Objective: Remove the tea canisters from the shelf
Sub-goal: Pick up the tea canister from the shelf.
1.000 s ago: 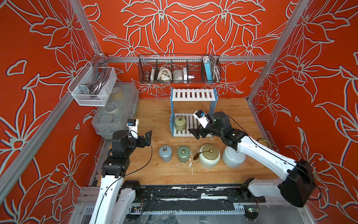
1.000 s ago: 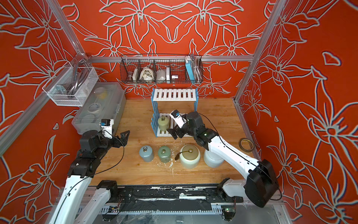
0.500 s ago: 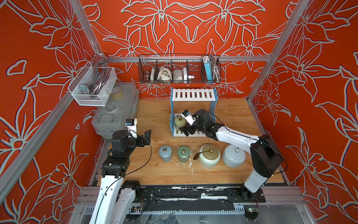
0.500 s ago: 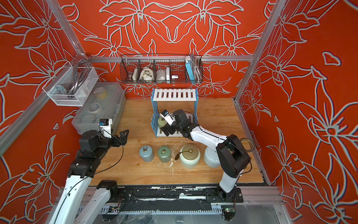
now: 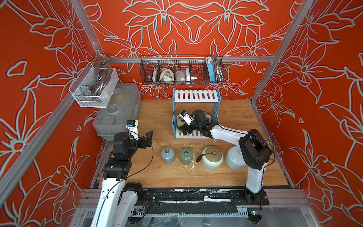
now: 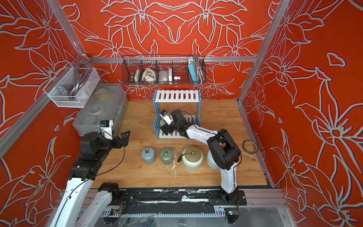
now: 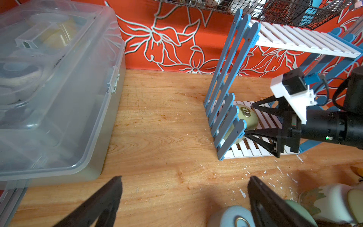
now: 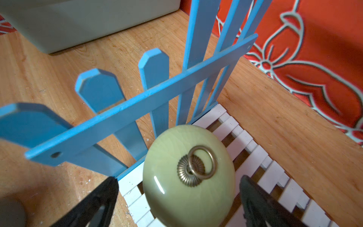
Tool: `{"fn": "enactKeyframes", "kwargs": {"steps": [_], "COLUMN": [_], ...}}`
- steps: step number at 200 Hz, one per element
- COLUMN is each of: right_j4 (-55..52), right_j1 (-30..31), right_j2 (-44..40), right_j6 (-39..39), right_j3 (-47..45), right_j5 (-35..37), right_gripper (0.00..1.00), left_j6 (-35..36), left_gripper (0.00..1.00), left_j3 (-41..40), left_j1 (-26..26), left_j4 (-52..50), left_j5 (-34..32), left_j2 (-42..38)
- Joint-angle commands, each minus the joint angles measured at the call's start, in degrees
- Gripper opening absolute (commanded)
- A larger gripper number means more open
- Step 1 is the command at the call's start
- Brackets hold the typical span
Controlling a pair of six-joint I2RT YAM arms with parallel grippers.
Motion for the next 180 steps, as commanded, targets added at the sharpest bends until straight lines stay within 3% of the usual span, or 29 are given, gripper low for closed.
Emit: {"fn": "enactKeyframes", "kwargs": {"steps": [1, 43, 84, 105, 143, 180], "right_j4": [1.0, 0.5, -1.3, -1.1, -1.3, -1.3], "right_j1": [-0.1, -0.8, -0.9, -0.9, -0.9, -1.0], "right_j2": [2.0, 4.1, 6.1, 6.1, 3.6, -1.5], "right_j6": [0.3, 0.6, 0.8, 0.3, 0.2, 0.8], "right_j3": [1.8, 2.9, 5.9, 6.3, 4.5, 0.8], "right_j5": [0.4, -0.2, -0.3, -0.6, -0.4, 1.1], "right_gripper": [0.99, 0.97, 0.86, 0.77, 0.47, 0.40], "left_j6": [-0.1, -0.1, -0.2, -0.2, -0.5, -0.7], "left_gripper": [0.98, 0.99, 0.98, 0.98, 0.99, 0.99], "left_j3": [0.3, 0.0, -0.5, -0.5, -0.7, -0.9], "left_j1": [0.0, 0.0, 0.1, 0.1, 0.1, 0.2], "left_j4": [1.4, 1.9, 2.5, 2.3, 2.5, 3.1], "left_j5": [-0.1, 0.1, 0.2, -0.8, -1.3, -1.2], "left_j2": [-0.4, -0.4, -0.5, -0.8, -0.8, -0.7]}}
